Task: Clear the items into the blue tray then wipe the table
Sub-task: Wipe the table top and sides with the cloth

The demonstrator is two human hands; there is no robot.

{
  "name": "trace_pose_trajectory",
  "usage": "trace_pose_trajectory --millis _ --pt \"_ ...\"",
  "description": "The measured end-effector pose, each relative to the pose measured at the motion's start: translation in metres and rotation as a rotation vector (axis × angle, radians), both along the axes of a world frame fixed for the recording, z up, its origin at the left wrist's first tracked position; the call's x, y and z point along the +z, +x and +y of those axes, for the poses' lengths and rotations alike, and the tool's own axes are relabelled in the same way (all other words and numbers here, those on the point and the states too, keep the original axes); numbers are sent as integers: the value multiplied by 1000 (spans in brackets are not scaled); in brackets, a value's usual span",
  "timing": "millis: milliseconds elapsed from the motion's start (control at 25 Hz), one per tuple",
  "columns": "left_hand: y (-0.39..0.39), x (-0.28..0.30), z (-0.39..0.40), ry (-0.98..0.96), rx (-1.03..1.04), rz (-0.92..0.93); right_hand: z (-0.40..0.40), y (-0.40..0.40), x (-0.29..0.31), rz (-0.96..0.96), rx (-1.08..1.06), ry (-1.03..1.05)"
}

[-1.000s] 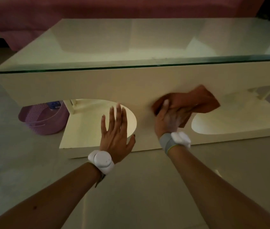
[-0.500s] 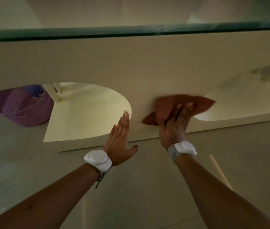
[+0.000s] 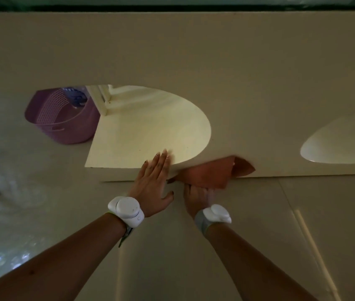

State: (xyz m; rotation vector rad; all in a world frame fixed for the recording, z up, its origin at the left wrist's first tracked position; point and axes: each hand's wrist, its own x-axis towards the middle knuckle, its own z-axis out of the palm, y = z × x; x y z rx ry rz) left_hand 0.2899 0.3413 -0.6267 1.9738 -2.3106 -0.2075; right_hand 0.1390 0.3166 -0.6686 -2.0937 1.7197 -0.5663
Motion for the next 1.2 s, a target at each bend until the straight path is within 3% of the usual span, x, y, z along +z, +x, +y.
trace_pose_trajectory --millis 80,320,480,600,760,880,1040,1200 --pt "10 -2 2 -7 28 -44 -3 6 3 163 85 55" --pt "47 2 4 -81 210 9 -36 26 62 509 -60 -479" --pt "59 9 -11 -84 296 10 -47 47 82 810 52 -294" --pt "76 13 -33 -57 351 19 -70 65 83 731 50 -83" --pt "95 9 -62 -74 353 -5 -121 84 75 786 211 -114" --pt "107 6 -87 -93 401 38 -150 94 82 633 93 -97" --pt "113 3 -96 -162 448 57 -190 118 88 589 -92 9" --pt "109 3 -96 -158 560 22 -224 156 92 537 5 79"
